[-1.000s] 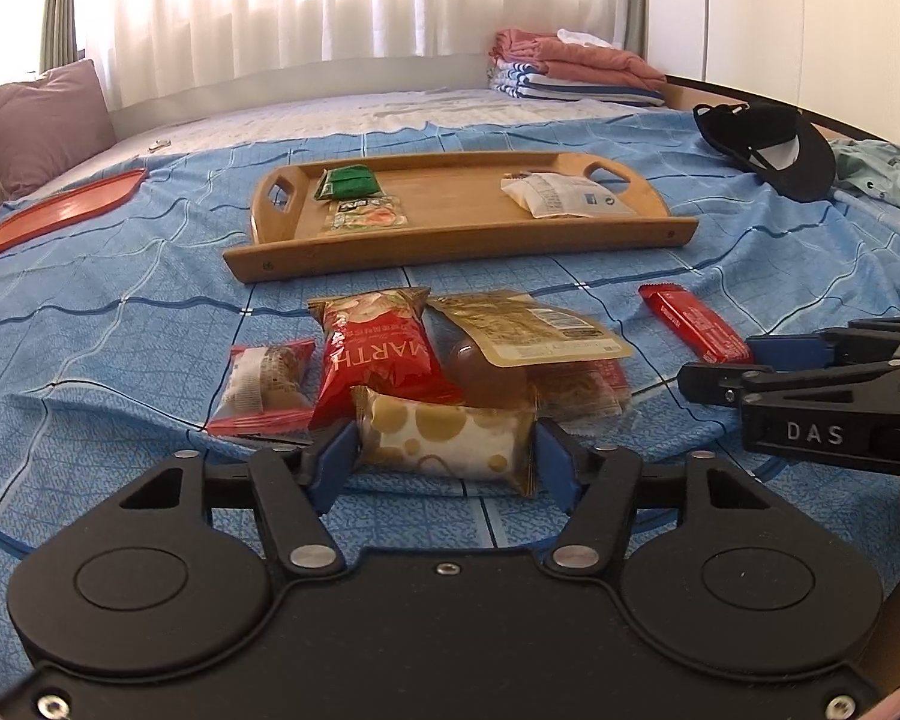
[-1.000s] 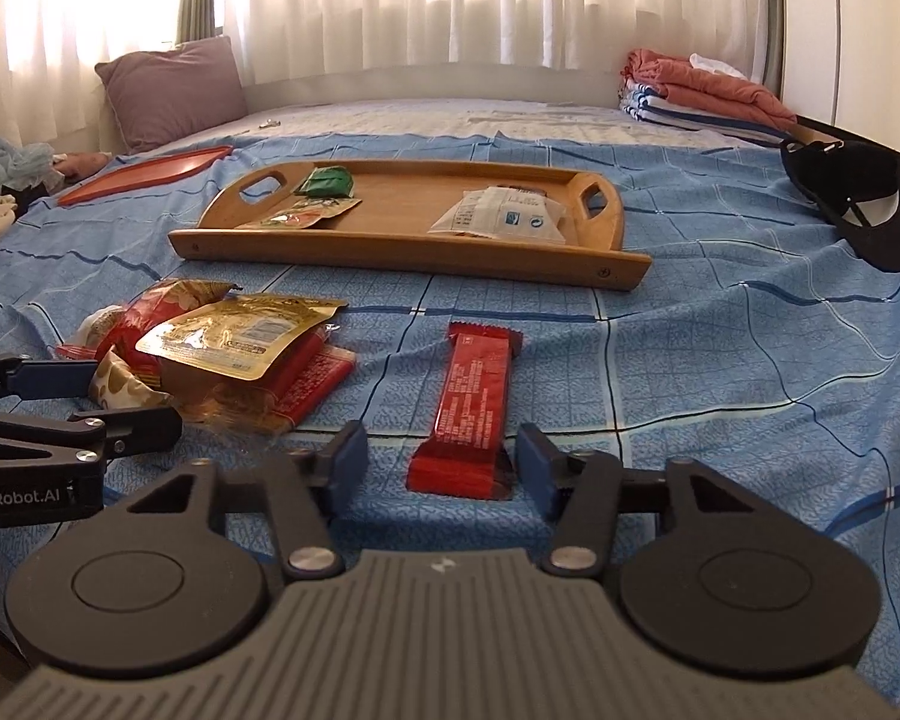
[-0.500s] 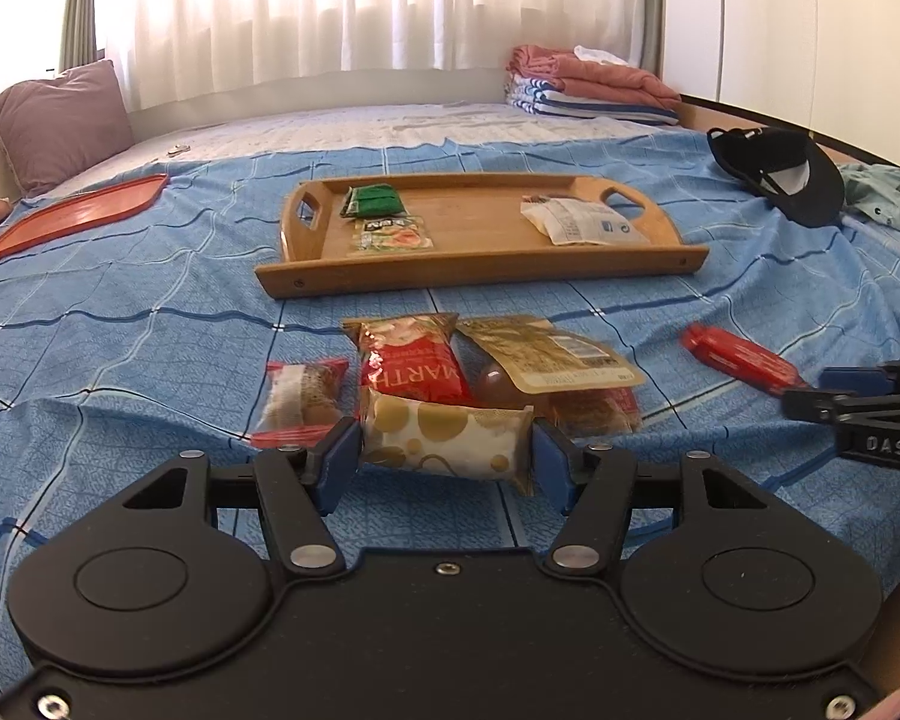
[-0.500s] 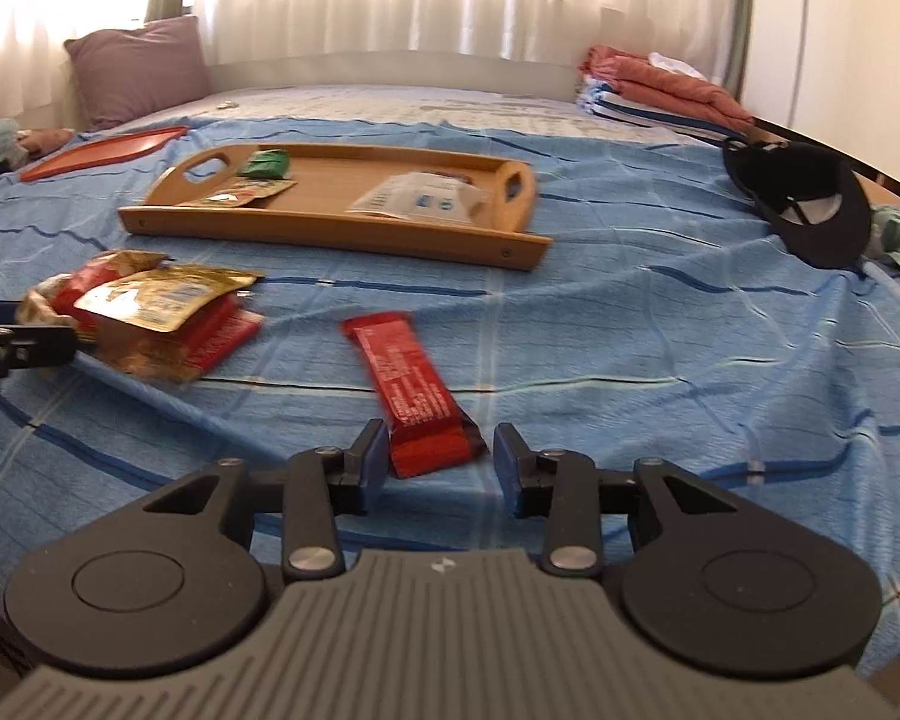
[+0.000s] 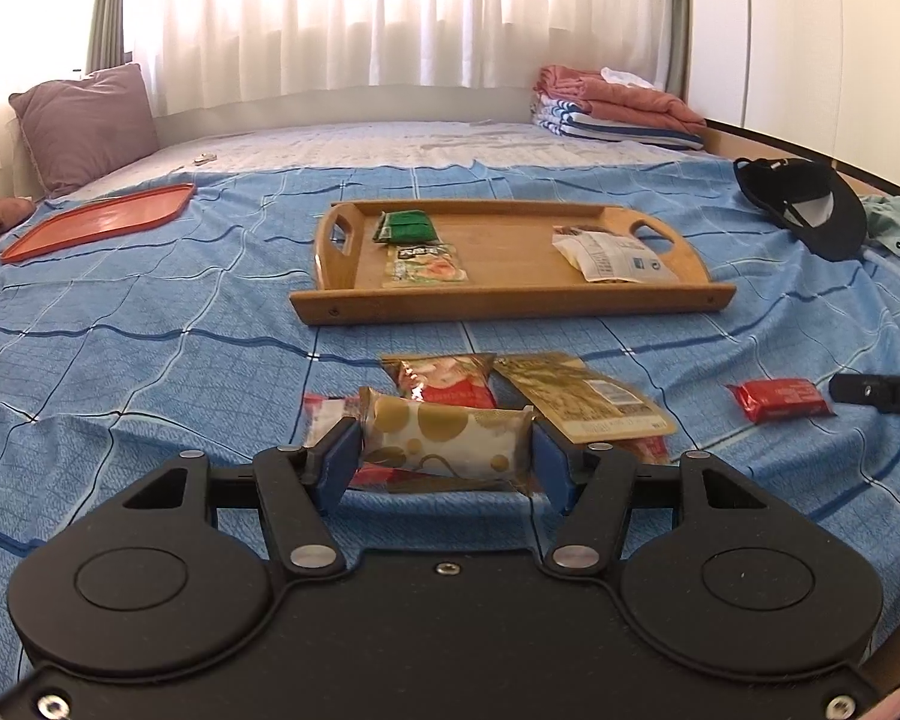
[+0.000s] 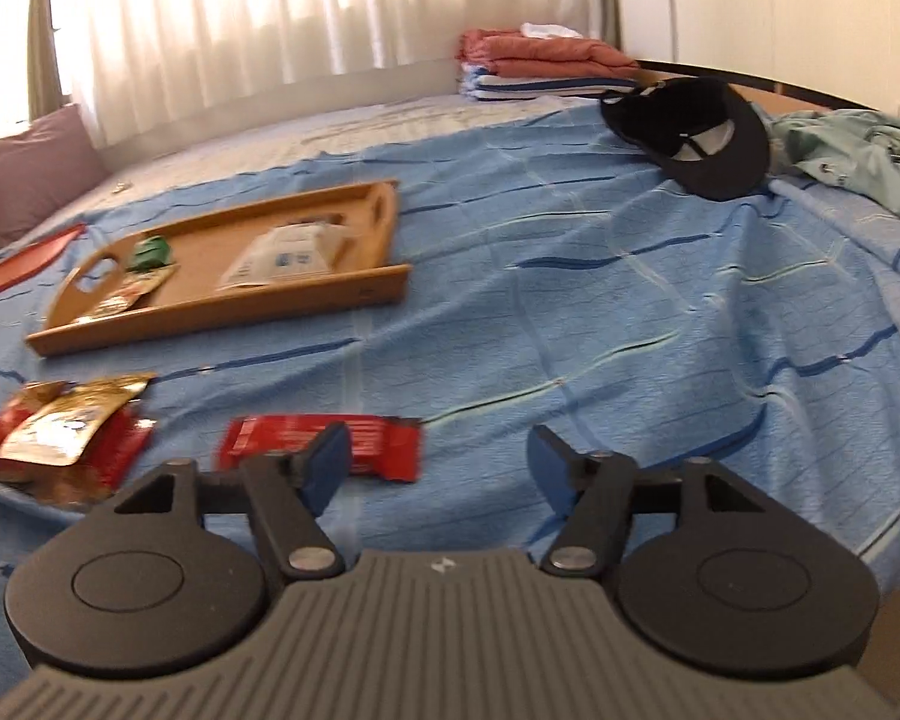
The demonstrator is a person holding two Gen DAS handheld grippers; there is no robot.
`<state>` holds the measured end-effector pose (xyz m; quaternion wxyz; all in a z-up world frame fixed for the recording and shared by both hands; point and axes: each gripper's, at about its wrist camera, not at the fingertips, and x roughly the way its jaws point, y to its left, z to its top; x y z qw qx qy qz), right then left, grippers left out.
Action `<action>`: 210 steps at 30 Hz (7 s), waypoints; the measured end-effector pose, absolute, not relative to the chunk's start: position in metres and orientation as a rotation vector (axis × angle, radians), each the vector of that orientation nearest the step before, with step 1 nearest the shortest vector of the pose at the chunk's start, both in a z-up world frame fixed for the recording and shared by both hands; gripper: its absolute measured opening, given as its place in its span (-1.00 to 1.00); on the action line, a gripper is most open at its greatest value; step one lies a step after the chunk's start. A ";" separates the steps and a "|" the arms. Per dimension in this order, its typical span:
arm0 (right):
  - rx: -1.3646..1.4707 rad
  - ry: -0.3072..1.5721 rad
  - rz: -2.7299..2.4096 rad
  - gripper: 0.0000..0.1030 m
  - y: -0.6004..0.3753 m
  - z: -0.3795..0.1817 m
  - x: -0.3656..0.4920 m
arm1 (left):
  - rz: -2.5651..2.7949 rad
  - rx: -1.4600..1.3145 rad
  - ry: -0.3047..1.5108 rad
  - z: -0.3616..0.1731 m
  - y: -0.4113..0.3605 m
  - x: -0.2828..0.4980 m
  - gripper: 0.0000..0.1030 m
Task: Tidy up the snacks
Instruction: 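Close the left gripper on the cream dotted packet while the right gripper grasps the red bar, then carry the dotted packet with the left gripper while the right gripper carries the red bar to the tray, then lower both snacks into the tray and open both grippers, then withdraw both grippers from the tray back to the snack pile, then close the left gripper on the red ARTH chip bag while the right gripper grasps the gold foil packet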
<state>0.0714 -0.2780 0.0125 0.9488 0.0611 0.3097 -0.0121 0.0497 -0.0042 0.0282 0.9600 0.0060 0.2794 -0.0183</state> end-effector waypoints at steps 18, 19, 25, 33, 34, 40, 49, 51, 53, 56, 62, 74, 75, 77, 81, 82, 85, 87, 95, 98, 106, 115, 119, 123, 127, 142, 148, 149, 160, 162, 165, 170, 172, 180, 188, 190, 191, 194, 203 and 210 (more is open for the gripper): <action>0.046 0.633 -0.083 0.93 -0.208 -0.016 0.099 | -0.016 -0.004 0.565 0.030 0.004 0.062 0.14; 0.049 0.629 -0.077 0.83 -0.209 -0.015 0.098 | -0.017 -0.003 0.564 0.030 0.005 0.062 0.14; 0.051 0.609 -0.051 0.42 -0.212 -0.012 0.094 | -0.019 -0.011 0.562 0.032 0.006 0.070 0.14; 0.067 0.607 -0.012 0.32 -0.214 -0.005 0.094 | -0.024 -0.020 0.567 0.040 0.006 0.084 0.13; 0.071 0.605 -0.006 0.32 -0.214 -0.003 0.093 | -0.025 -0.017 0.564 0.042 0.006 0.086 0.13; 0.115 0.584 0.027 0.31 -0.219 0.013 0.095 | -0.036 -0.013 0.559 0.055 0.005 0.101 0.13; 0.172 0.590 0.081 0.31 -0.223 0.042 0.128 | -0.051 -0.043 0.558 0.085 0.008 0.143 0.13; 0.176 0.594 0.092 0.31 -0.223 0.049 0.140 | -0.057 -0.040 0.558 0.093 0.009 0.155 0.13; 0.175 0.601 0.106 0.31 -0.222 0.055 0.152 | -0.065 -0.042 0.561 0.101 0.011 0.169 0.13; 0.180 0.610 0.124 0.31 -0.224 0.064 0.175 | -0.083 -0.068 0.560 0.116 0.016 0.194 0.13; 0.187 0.632 0.135 0.31 -0.225 0.079 0.229 | -0.088 -0.091 0.566 0.132 0.023 0.256 0.13; 0.179 0.743 0.150 0.31 -0.213 0.064 0.346 | -0.047 -0.144 0.712 0.084 0.032 0.393 0.13; 0.181 0.754 0.151 0.31 -0.212 0.060 0.354 | -0.039 -0.144 0.719 0.079 0.033 0.401 0.13; 0.176 0.770 0.151 0.31 -0.208 0.052 0.368 | -0.027 -0.148 0.735 0.067 0.033 0.418 0.13; 0.177 0.803 0.152 0.31 -0.203 0.037 0.395 | -0.005 -0.159 0.759 0.049 0.035 0.443 0.13; 0.175 0.809 0.152 0.31 -0.201 0.034 0.401 | 0.001 -0.157 0.764 0.045 0.036 0.449 0.13; 0.159 0.821 0.155 0.31 -0.195 0.028 0.416 | 0.006 -0.140 0.766 0.038 0.037 0.463 0.13; 0.150 0.836 0.159 0.32 -0.192 0.023 0.425 | 0.006 -0.141 0.779 0.032 0.037 0.469 0.13; 0.119 0.867 0.157 0.32 -0.185 0.006 0.442 | -0.002 -0.120 0.809 0.015 0.033 0.480 0.13; 0.113 0.861 0.146 0.32 -0.185 0.003 0.441 | -0.003 -0.112 0.815 0.009 0.033 0.480 0.13; 0.127 0.829 0.141 0.65 -0.188 0.004 0.431 | -0.006 -0.085 0.799 0.017 0.032 0.467 0.72; 0.145 0.756 0.156 0.75 -0.199 0.048 0.382 | -0.013 -0.072 0.736 0.073 0.045 0.406 0.84; 0.147 0.727 0.180 0.76 -0.200 0.069 0.348 | -0.018 -0.038 0.714 0.092 0.042 0.365 0.88; 0.131 0.702 0.203 0.77 -0.198 0.086 0.309 | -0.029 -0.025 0.699 0.108 0.038 0.315 0.88; 0.125 0.681 0.236 0.80 -0.196 0.098 0.266 | -0.056 -0.026 0.669 0.116 0.036 0.265 0.91; 0.082 0.682 0.336 0.80 -0.186 0.094 0.152 | -0.095 0.054 0.591 0.144 0.012 0.135 0.93; 0.074 0.648 0.345 0.80 -0.189 0.112 0.132 | -0.081 0.015 0.575 0.170 0.014 0.113 0.93; 0.068 0.643 0.347 0.80 -0.189 0.115 0.129 | -0.079 0.004 0.571 0.173 0.015 0.109 0.93; -0.008 0.606 0.380 0.82 -0.186 0.122 0.093 | -0.088 0.005 0.581 0.175 0.013 0.063 0.94; -0.032 0.595 0.389 0.82 -0.184 0.122 0.086 | -0.087 0.004 0.581 0.171 0.012 0.057 0.94; -0.054 0.583 0.396 0.82 -0.183 0.120 0.078 | -0.078 -0.003 0.591 0.161 0.013 0.051 0.94; -0.076 0.577 0.411 0.83 -0.182 0.110 0.066 | -0.059 -0.020 0.619 0.136 0.019 0.050 0.94; -0.079 0.581 0.418 0.82 -0.181 0.104 0.064 | -0.050 -0.021 0.631 0.126 0.019 0.051 0.87; -0.098 0.621 0.459 0.82 -0.167 0.072 0.064 | -0.063 -0.049 0.737 0.080 0.029 0.068 0.15; -0.086 0.655 0.495 0.82 -0.152 0.039 0.069 | -0.070 -0.029 0.792 0.048 0.020 0.090 0.04; -0.070 0.660 0.499 0.82 -0.152 0.035 0.070 | -0.075 -0.038 0.796 0.045 0.017 0.095 0.04; -0.062 0.661 0.501 0.82 -0.152 0.034 0.071 | -0.080 -0.040 0.795 0.043 0.015 0.097 0.04; -0.045 0.661 0.504 0.82 -0.155 0.032 0.071 | -0.087 -0.032 0.791 0.041 0.007 0.105 0.04; 0.019 0.656 0.498 0.82 -0.166 0.025 0.061 | -0.068 -0.127 0.849 0.019 0.009 0.135 -0.09; 0.037 0.657 0.474 0.82 -0.169 0.027 0.068 | -0.095 -0.113 0.802 0.026 0.010 0.130 -0.15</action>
